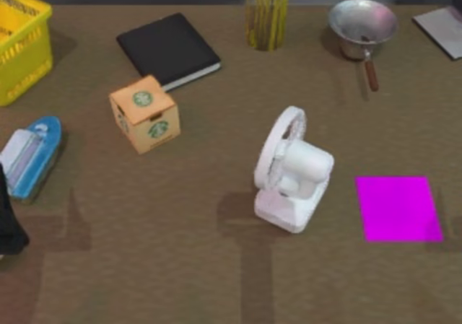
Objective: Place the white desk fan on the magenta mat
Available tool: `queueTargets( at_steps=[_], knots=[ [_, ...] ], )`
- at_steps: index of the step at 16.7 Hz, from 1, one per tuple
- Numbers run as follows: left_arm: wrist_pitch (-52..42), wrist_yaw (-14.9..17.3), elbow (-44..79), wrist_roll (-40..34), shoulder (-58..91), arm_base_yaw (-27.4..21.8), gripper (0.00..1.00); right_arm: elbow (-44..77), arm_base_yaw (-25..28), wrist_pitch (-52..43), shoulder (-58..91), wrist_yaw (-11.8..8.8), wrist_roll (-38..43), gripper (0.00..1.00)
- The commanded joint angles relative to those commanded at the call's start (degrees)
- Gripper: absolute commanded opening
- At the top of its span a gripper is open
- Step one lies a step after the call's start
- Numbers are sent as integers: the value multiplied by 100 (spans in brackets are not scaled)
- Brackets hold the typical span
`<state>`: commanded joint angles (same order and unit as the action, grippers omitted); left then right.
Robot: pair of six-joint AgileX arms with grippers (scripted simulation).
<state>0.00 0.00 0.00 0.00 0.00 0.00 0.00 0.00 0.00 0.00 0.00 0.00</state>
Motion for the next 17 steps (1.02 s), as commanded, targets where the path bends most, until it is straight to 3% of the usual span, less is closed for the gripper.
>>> queueTargets(
  at_steps=[4, 8, 12, 17],
  knots=[
    [0, 0, 0, 0, 0, 0, 100, 136, 17, -114, 135, 34, 62, 100],
    [0, 0, 0, 0, 0, 0, 100, 1136, 115, -881, 1050, 279, 484, 100],
    [0, 0, 0, 0, 0, 0, 100, 3106, 291, -2150, 2595, 660, 1210, 100],
    [0, 0, 0, 0, 0, 0, 100, 6441, 697, -4065, 5023, 1067, 2410, 100]
  ],
)
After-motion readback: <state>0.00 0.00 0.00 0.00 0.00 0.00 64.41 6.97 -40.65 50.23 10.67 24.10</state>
